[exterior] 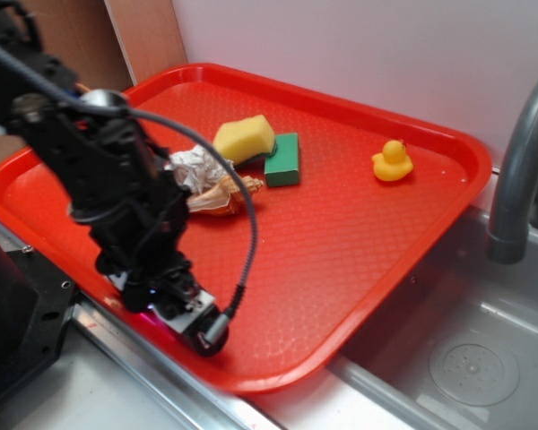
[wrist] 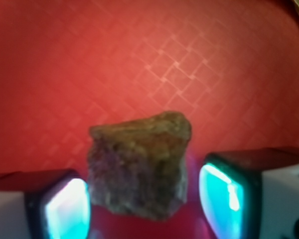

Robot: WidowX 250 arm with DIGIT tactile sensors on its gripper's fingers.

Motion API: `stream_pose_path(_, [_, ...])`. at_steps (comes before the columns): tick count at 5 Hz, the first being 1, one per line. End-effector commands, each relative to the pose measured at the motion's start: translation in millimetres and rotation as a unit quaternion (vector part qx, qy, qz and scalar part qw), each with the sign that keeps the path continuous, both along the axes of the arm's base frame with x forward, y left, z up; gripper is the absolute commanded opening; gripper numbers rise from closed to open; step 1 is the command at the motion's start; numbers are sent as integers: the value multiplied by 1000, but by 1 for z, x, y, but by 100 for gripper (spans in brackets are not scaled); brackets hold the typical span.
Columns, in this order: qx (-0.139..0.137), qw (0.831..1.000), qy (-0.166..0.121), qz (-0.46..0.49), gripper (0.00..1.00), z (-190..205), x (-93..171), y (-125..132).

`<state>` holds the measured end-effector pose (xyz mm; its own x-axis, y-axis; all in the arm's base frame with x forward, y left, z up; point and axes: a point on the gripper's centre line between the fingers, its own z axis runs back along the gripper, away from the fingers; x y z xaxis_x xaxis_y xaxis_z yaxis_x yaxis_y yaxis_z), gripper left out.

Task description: Grab the rock.

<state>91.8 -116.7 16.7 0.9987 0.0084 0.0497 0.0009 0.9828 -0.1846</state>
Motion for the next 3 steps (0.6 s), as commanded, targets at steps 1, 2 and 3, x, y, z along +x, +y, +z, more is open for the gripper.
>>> stream_pose_path(1, [-18, 998, 8, -57, 0, 60, 5, 2])
stream_pose_path(2, [-4, 998, -11, -67, 0, 99, 33, 12])
stream_pose_path(3, [18, 995, -38, -93, 100, 118, 54, 9])
